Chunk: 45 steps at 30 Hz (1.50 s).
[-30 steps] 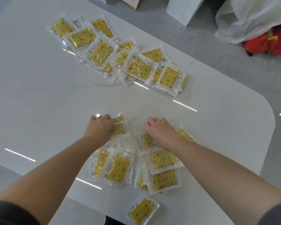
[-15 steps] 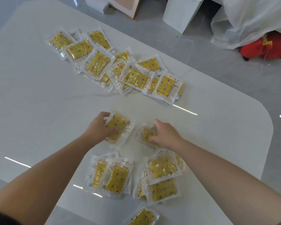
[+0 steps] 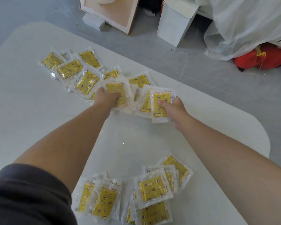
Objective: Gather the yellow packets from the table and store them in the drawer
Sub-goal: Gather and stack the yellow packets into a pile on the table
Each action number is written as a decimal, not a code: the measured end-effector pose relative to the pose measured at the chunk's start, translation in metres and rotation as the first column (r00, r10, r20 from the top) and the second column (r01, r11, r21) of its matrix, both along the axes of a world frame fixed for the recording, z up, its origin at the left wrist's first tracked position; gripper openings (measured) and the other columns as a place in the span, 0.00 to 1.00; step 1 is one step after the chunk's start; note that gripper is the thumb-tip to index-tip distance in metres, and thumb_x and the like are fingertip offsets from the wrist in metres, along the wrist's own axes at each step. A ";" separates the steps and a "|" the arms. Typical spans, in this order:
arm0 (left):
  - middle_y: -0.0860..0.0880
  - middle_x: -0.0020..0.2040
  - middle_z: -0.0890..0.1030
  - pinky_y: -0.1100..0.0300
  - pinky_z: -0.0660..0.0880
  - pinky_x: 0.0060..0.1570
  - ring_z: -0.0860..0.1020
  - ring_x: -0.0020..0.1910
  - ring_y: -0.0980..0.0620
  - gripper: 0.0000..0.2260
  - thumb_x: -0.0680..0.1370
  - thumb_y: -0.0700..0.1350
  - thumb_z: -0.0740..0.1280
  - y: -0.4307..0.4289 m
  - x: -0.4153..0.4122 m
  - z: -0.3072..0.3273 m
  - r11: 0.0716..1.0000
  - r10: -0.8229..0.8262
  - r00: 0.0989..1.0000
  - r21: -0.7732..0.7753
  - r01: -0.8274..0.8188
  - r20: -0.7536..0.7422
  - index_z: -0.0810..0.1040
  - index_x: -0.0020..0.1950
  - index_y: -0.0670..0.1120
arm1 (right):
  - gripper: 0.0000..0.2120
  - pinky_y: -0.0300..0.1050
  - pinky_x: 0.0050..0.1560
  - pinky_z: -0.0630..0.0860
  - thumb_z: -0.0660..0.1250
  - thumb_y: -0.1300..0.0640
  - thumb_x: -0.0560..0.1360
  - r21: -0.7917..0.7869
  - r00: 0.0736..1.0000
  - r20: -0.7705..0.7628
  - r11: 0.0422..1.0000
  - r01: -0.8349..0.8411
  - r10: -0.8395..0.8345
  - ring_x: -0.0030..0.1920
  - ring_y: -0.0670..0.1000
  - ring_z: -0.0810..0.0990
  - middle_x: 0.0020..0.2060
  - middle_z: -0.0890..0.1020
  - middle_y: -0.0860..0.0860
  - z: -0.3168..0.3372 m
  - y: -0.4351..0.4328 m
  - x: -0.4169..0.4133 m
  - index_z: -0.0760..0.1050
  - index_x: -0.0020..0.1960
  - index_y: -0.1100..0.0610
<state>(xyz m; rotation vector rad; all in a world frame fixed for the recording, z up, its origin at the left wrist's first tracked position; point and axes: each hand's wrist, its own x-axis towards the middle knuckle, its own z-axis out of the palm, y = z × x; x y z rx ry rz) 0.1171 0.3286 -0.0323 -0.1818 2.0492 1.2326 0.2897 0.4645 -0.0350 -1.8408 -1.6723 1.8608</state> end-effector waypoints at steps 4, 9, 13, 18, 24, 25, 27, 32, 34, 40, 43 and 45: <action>0.49 0.46 0.76 0.49 0.81 0.45 0.78 0.44 0.48 0.14 0.75 0.43 0.69 0.000 -0.040 -0.004 0.999 0.053 0.998 0.002 -0.053 -0.041 0.69 0.57 0.46 | 0.20 0.53 0.56 0.79 0.72 0.52 0.69 -0.048 0.996 -0.079 0.998 0.040 -0.044 0.51 0.53 0.81 0.52 0.80 0.52 -0.006 -0.005 -0.057 0.71 0.58 0.56; 0.46 0.39 0.74 0.59 0.71 0.28 0.75 0.31 0.49 0.22 0.76 0.45 0.68 -0.019 -0.060 -0.032 0.919 -0.119 0.989 -0.367 0.142 0.086 0.68 0.67 0.38 | 0.05 0.42 0.28 0.78 0.62 0.64 0.75 -0.012 0.953 0.271 0.991 -0.135 0.133 0.29 0.54 0.80 0.33 0.78 0.57 -0.022 -0.011 -0.073 0.74 0.50 0.63; 0.41 0.48 0.80 0.53 0.78 0.43 0.81 0.46 0.43 0.29 0.71 0.47 0.68 -0.042 -0.047 -0.050 0.859 -0.207 0.978 -0.475 0.188 0.012 0.67 0.68 0.38 | 0.09 0.38 0.26 0.74 0.59 0.60 0.76 0.060 0.909 0.349 0.962 -0.266 0.229 0.25 0.52 0.77 0.31 0.81 0.56 -0.025 -0.022 -0.058 0.75 0.48 0.63; 0.45 0.45 0.78 0.56 0.74 0.41 0.78 0.44 0.44 0.12 0.73 0.49 0.68 -0.077 0.003 -0.042 0.793 -0.458 0.889 -0.445 0.416 0.015 0.73 0.50 0.43 | 0.06 0.49 0.43 0.78 0.59 0.55 0.75 0.132 0.843 0.321 0.861 -0.492 0.432 0.40 0.56 0.83 0.38 0.81 0.54 -0.020 -0.061 -0.021 0.68 0.39 0.54; 0.51 0.51 0.77 0.59 0.74 0.48 0.75 0.47 0.52 0.08 0.75 0.48 0.69 -0.155 0.068 -0.022 0.446 -0.854 0.519 -0.453 0.772 0.042 0.74 0.52 0.49 | 0.06 0.46 0.38 0.72 0.59 0.53 0.78 0.053 0.559 0.363 0.582 -0.812 0.746 0.40 0.53 0.77 0.39 0.78 0.49 -0.013 -0.129 0.042 0.71 0.44 0.54; 0.51 0.54 0.76 0.59 0.74 0.49 0.75 0.49 0.53 0.10 0.75 0.49 0.69 -0.170 0.076 -0.023 0.359 -0.899 0.435 -0.492 0.793 0.046 0.73 0.54 0.50 | 0.06 0.45 0.38 0.72 0.59 0.54 0.78 0.038 0.507 0.371 0.532 -0.846 0.778 0.40 0.53 0.77 0.40 0.79 0.49 -0.014 -0.139 0.052 0.71 0.45 0.54; 0.52 0.58 0.73 0.59 0.73 0.52 0.73 0.54 0.52 0.18 0.74 0.53 0.70 -0.195 0.086 -0.025 0.215 -0.950 0.306 -0.584 0.783 0.059 0.71 0.60 0.51 | 0.04 0.47 0.42 0.74 0.60 0.54 0.78 0.016 0.416 0.377 0.443 -0.896 0.828 0.43 0.52 0.77 0.43 0.79 0.49 -0.017 -0.159 0.066 0.72 0.48 0.54; 0.50 0.61 0.66 0.58 0.76 0.48 0.70 0.57 0.50 0.38 0.67 0.61 0.74 -0.236 0.099 -0.035 -0.069 -0.978 0.100 -0.740 0.669 0.182 0.59 0.69 0.52 | 0.15 0.48 0.58 0.71 0.65 0.48 0.76 0.074 0.292 0.387 0.287 -0.955 0.874 0.57 0.51 0.74 0.56 0.76 0.47 -0.031 -0.210 0.077 0.71 0.61 0.52; 0.51 0.61 0.67 0.58 0.75 0.49 0.72 0.57 0.51 0.38 0.68 0.61 0.73 -0.243 0.102 -0.041 -0.099 -0.987 0.035 -0.756 0.647 0.159 0.58 0.70 0.51 | 0.21 0.49 0.61 0.68 0.67 0.45 0.75 0.106 0.245 0.437 0.221 -0.970 0.865 0.60 0.51 0.72 0.59 0.74 0.48 -0.039 -0.231 0.073 0.69 0.64 0.52; 0.53 0.57 0.75 0.58 0.70 0.57 0.76 0.57 0.52 0.23 0.72 0.56 0.72 -0.244 0.090 -0.055 -0.052 -0.995 0.014 -0.638 0.768 0.098 0.70 0.61 0.50 | 0.19 0.51 0.60 0.65 0.71 0.45 0.72 0.116 0.187 0.539 0.148 -0.982 0.821 0.59 0.54 0.70 0.56 0.74 0.50 -0.051 -0.257 0.057 0.72 0.57 0.54; 0.53 0.51 0.76 0.59 0.70 0.53 0.77 0.51 0.52 0.13 0.73 0.52 0.71 -0.243 0.086 -0.057 0.084 -0.991 0.128 -0.560 0.824 0.040 0.75 0.55 0.50 | 0.16 0.50 0.57 0.67 0.72 0.48 0.72 0.083 0.176 0.486 0.155 -0.984 0.856 0.58 0.54 0.72 0.54 0.75 0.51 -0.050 -0.255 0.051 0.73 0.55 0.54; 0.52 0.47 0.77 0.59 0.72 0.47 0.77 0.46 0.51 0.10 0.72 0.50 0.71 -0.244 0.083 -0.056 0.184 -0.973 0.227 -0.470 0.863 0.036 0.76 0.50 0.49 | 0.10 0.47 0.48 0.68 0.72 0.51 0.73 0.052 0.199 0.414 0.195 -0.979 0.888 0.51 0.53 0.73 0.47 0.75 0.49 -0.048 -0.250 0.050 0.72 0.48 0.51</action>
